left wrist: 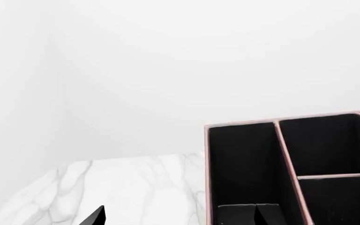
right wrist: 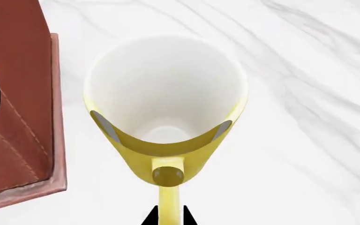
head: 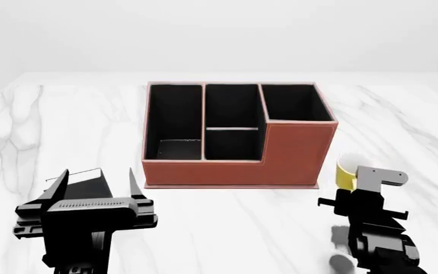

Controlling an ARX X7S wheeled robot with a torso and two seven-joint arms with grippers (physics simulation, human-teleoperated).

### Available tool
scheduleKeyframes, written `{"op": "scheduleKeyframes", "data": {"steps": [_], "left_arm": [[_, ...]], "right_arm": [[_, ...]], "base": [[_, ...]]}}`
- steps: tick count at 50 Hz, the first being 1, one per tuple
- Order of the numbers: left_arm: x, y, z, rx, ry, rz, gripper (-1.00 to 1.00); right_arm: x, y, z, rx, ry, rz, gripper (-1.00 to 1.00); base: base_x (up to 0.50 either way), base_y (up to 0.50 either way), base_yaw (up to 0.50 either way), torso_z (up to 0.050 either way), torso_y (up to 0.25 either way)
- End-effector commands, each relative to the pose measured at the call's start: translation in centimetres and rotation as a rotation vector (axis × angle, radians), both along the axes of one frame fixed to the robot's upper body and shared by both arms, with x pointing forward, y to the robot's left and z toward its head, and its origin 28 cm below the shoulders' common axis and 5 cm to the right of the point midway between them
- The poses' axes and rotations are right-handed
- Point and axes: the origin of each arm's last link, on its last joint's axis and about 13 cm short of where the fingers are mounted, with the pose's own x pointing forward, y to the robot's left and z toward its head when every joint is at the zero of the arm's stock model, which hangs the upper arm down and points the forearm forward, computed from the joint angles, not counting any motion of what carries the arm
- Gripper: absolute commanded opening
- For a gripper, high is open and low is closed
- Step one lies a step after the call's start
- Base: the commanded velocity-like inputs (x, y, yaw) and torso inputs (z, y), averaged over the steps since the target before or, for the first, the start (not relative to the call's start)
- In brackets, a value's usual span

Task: Pick up the yellow and white mug and place it to the right of the caddy.

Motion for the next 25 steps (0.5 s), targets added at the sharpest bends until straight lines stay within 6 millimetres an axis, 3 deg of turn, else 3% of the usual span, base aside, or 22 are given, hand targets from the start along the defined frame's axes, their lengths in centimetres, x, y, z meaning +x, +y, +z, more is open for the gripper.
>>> {"op": "scheduleKeyframes", "data": {"steps": [1,25], "left_arm": [[0.01,0.0,-0.03,0.0,0.001,0.0,1.0],[-0.02,-0.01,-0.07,0.001,0.001,0.001,1.0]], "right_arm": [[0.21,0.01,0.27,-0.02,-0.001,0.016,-1.0],[-0.12,0.1,-0.15,-0.011,0.029,0.017,-1.0]], "base": [[0.0,0.0,0.0,0.0,0.0],[0.0,0.0,0.0,0.0,0.0]]}}
